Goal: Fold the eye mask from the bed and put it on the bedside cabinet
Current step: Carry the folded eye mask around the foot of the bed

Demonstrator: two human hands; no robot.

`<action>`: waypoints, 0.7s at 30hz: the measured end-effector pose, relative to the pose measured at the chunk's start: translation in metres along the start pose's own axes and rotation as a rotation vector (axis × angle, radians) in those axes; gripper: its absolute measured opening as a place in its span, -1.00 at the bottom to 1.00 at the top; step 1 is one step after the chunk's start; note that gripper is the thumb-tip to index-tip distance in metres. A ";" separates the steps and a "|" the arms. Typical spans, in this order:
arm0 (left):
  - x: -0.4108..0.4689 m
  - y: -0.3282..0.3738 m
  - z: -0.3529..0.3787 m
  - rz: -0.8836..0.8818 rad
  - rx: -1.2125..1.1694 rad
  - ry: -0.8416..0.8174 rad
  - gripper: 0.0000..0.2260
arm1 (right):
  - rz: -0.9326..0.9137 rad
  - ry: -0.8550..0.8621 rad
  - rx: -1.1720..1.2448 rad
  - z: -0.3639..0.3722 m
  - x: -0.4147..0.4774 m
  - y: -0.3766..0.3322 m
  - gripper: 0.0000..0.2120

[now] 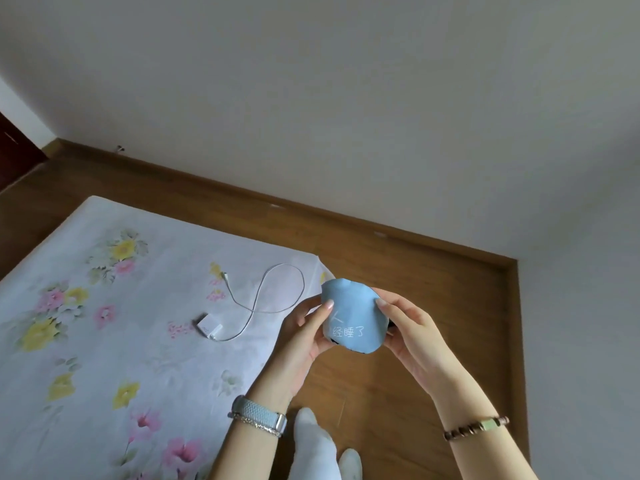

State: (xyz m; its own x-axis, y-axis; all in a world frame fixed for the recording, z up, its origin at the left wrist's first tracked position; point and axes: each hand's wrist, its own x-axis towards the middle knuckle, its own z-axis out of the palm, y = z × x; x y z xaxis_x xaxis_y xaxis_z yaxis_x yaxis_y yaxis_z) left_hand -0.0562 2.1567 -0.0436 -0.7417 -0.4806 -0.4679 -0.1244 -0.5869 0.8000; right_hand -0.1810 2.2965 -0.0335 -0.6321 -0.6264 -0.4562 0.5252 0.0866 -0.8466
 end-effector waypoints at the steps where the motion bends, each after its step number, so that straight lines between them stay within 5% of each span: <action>1: 0.011 0.001 0.003 -0.006 0.004 -0.009 -0.56 | 0.004 0.016 0.007 -0.005 0.008 -0.003 -0.80; 21: 0.267 0.140 0.044 -0.018 0.072 -0.124 -0.59 | -0.010 0.114 0.136 -0.001 0.245 -0.142 -0.83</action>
State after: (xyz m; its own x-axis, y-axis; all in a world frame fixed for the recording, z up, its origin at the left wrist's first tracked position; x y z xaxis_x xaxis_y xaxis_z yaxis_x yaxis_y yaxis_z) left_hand -0.3004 1.9751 -0.0400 -0.8141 -0.3832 -0.4363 -0.1826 -0.5442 0.8189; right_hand -0.4112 2.1317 -0.0258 -0.6938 -0.5342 -0.4829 0.5863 -0.0297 -0.8095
